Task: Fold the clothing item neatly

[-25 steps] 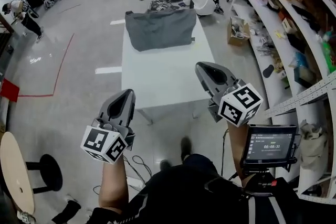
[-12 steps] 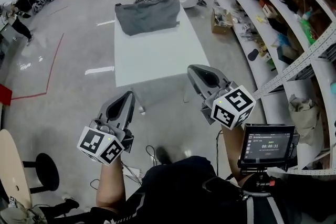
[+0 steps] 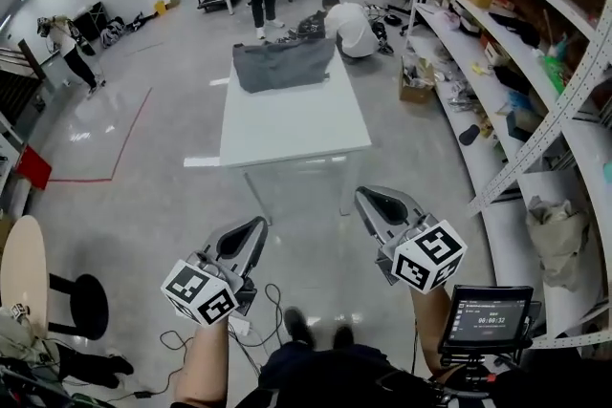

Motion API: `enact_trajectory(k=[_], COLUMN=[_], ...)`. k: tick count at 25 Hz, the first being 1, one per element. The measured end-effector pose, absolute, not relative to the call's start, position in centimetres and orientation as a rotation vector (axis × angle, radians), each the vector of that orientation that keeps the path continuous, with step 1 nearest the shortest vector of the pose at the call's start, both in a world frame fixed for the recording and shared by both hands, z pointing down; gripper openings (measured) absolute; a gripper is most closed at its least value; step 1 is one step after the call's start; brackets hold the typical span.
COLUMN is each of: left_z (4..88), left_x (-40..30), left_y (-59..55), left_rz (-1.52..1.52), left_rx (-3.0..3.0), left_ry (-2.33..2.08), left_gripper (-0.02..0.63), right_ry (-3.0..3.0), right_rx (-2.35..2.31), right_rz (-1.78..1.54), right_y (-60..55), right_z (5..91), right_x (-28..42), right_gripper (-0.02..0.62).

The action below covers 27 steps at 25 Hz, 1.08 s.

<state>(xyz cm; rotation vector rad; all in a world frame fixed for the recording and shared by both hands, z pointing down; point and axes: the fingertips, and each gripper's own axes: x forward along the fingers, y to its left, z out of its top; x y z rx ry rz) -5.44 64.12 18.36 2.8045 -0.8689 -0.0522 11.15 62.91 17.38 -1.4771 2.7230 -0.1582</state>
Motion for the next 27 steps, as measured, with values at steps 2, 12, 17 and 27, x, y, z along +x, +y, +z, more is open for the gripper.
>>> enact_trajectory(k=[2,12,17,27], left_z=[18.4,18.1,17.8,17.5], left_x=[-5.5,-12.6,-13.9,-13.9], left_y=[67.0,73.5,75.8,78.6], left_rz=[0.023,-0.041,-0.009,-0.001], left_rx=[2.865,2.900,2.875,2.823], left_ry=[-0.876,-0.980,-1.023,-1.125], left_gripper=[-0.002,-0.002,-0.002,-0.002], right_ry=[2.705,2.636,2.633,2.633], right_rx=[-1.502,-1.712,-1.713,-1.719], right_rz=[-0.157,-0.104,-0.124,-0.115], right_y=[65.8,73.7,76.2,79.2], right_z=[16.9,16.9,17.1,16.6], right_x=[11.0,6.1,5.4,7.3], right_gripper=[0.008,0.006,0.006,0.006])
